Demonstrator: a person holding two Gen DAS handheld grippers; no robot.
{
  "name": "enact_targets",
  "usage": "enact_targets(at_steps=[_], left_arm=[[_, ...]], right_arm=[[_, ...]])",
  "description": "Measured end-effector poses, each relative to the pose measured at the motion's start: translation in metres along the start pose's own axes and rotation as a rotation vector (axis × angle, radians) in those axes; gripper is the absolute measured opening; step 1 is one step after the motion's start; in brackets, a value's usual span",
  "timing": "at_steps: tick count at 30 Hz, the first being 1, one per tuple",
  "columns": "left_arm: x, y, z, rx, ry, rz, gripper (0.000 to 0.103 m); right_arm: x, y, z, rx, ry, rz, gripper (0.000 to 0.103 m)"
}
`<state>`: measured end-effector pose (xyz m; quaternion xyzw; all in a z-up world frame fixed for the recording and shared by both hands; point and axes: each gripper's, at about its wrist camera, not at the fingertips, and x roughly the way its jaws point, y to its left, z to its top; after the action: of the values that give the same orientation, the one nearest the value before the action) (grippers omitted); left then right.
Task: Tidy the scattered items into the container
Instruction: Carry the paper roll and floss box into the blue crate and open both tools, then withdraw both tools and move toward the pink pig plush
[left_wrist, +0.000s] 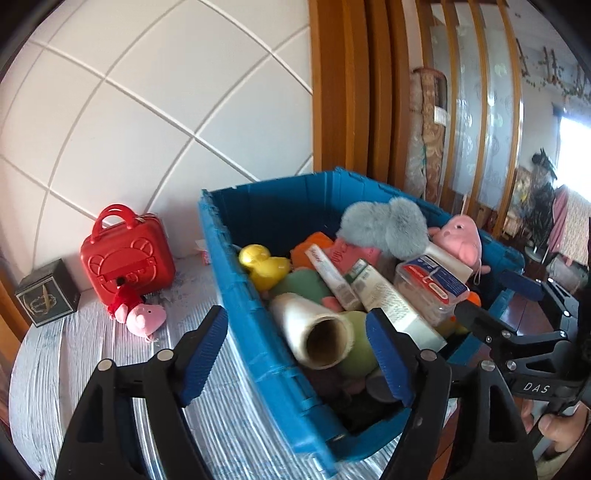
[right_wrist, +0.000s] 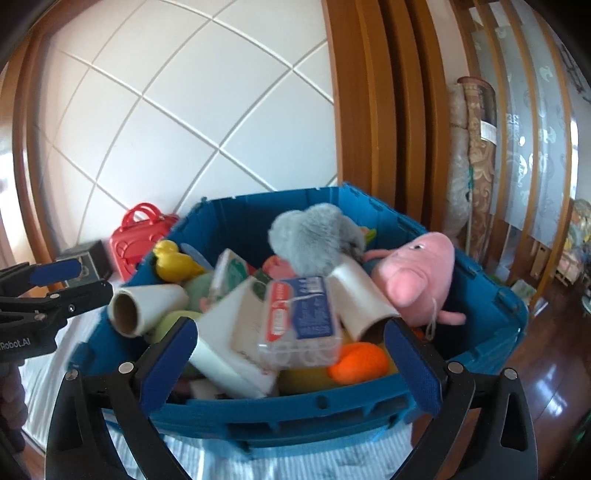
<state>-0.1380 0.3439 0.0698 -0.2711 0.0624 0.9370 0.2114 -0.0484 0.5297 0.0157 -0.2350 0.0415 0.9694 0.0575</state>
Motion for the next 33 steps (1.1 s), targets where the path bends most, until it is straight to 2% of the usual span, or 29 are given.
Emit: enact_targets(at_steps=[5, 10, 14, 18, 22, 25, 33], left_arm=[[-0.017, 0.057, -0.015, -0.025, -0.021, 0.009, 0.077], [-0.029, 0.149, -0.041, -0.05, -0.01, 0.013, 0.077], [-0.032, 0.235, -0.065, -0.067, 0.039, 0.05, 0.077], [-0.022, 0.301, -0.08, -0.11, 0.11, 0.083, 0.077], [-0.007, 0.343, -0.089, -0.139, 0.144, 0.093, 0.077], [0.01, 0.369, -0.095, -0.175, 0.17, 0.105, 0.077], [0.086, 0.423, -0.099, -0.259, 0.26, 0.161, 0.077]], right_arm=[[-0.008, 0.048, 0.005, -0.019, -0.031, -0.004, 0.103], [-0.015, 0.124, 0.012, -0.026, -0.092, -0.013, 0.103], [-0.005, 0.196, 0.014, -0.018, -0.092, -0.022, 0.103], [0.01, 0.259, 0.012, -0.018, -0.078, -0.001, 0.103], [0.045, 0.312, 0.008, -0.053, -0.001, 0.03, 0.103], [0.08, 0.338, 0.006, -0.085, 0.063, 0.051, 0.103], [0.195, 0.373, -0.003, -0.103, 0.221, 0.128, 0.103]])
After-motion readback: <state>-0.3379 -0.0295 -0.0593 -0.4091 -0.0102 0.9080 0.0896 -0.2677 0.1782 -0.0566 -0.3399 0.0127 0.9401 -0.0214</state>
